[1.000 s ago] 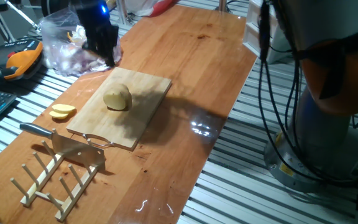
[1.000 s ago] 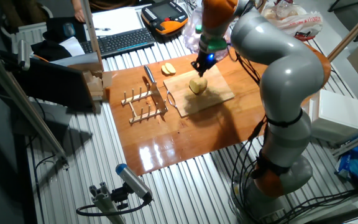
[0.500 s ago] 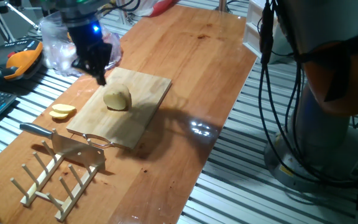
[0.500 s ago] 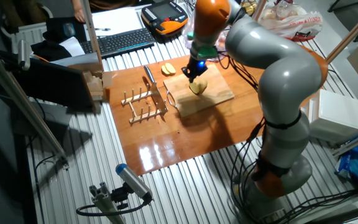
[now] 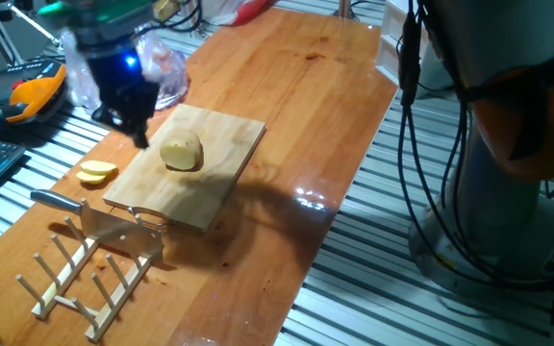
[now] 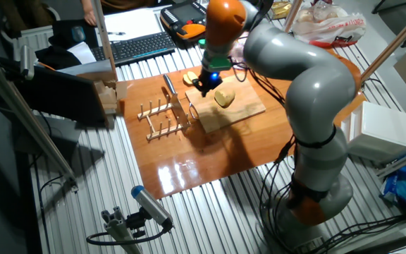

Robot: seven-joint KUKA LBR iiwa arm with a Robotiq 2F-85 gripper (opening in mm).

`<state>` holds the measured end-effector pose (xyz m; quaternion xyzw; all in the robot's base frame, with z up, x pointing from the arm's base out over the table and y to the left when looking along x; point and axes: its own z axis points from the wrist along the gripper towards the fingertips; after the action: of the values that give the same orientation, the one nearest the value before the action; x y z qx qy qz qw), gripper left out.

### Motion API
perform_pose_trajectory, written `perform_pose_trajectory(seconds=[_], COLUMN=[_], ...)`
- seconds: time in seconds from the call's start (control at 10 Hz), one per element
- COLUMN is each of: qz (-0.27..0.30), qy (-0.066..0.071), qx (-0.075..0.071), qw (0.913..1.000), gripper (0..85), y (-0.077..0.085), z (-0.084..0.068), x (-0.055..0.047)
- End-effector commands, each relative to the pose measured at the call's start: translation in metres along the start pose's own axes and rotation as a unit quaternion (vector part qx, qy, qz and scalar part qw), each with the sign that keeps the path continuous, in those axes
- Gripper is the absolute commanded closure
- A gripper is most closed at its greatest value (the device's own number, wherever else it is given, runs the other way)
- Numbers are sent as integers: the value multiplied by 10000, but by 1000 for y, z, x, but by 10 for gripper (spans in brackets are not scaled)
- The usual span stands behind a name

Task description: Chop the potatoes

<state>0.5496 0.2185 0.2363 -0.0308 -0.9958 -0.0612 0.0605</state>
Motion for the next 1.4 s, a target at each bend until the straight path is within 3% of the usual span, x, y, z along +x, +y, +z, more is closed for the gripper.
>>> perform_pose_trajectory(seconds=[0.0,0.7,0.8,1.0,1.1,1.2,1.3], qz=[3,-196,-371,-743,-1033,-1281,-1364], qy=[13,-59,-71,-31,42,333,328], qx=[8,72,225,243,355,86,-7], qw=[10000,9998,9990,9969,9940,9912,9901], gripper=[850,850,850,850,850,850,850], y=[7,7,7,7,7,7,7], z=[1,0,0,0,0,0,0], x=[1,2,2,2,2,2,2])
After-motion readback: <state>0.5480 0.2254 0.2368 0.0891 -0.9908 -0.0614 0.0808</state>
